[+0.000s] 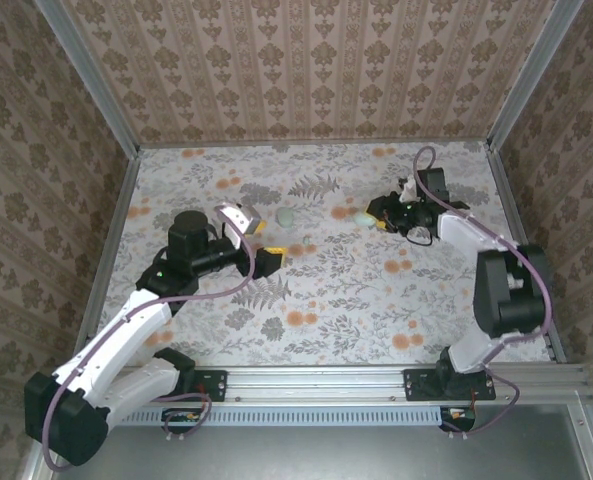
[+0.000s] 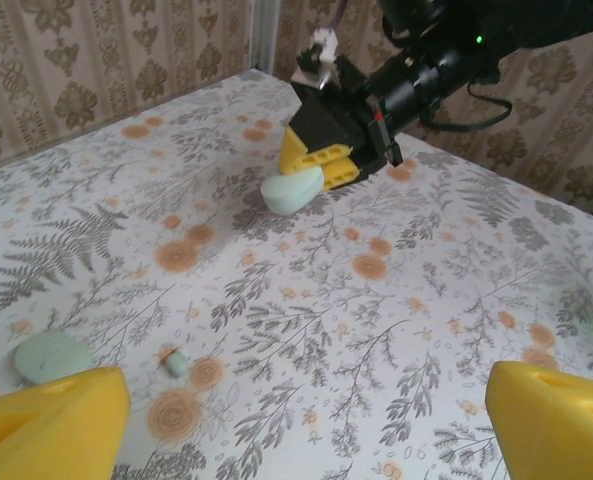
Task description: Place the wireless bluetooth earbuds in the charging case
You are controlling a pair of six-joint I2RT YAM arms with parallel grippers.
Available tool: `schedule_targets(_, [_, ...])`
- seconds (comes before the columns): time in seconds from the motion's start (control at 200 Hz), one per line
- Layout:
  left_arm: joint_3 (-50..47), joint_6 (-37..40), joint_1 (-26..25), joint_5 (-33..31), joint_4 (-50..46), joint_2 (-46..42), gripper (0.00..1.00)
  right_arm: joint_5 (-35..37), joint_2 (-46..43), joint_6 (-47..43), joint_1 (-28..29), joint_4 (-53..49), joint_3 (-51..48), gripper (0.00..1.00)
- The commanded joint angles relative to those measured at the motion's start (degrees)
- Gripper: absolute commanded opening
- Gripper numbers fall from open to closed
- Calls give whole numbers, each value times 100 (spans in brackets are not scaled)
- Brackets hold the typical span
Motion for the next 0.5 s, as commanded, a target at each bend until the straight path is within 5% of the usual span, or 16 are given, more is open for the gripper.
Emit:
schedule_targets(0.0, [-80, -2, 90, -96, -85, -17, 92, -147, 739, -400, -34, 276, 258, 21])
schedule_targets(0.3, [-151, -8, 285, -52, -88, -56, 92, -154, 1876, -536, 25, 236, 1008, 26])
schedule_targets(0.495, [-138, -15, 312, 1, 53, 100, 92, 169, 1912, -867, 32, -238, 1077, 45])
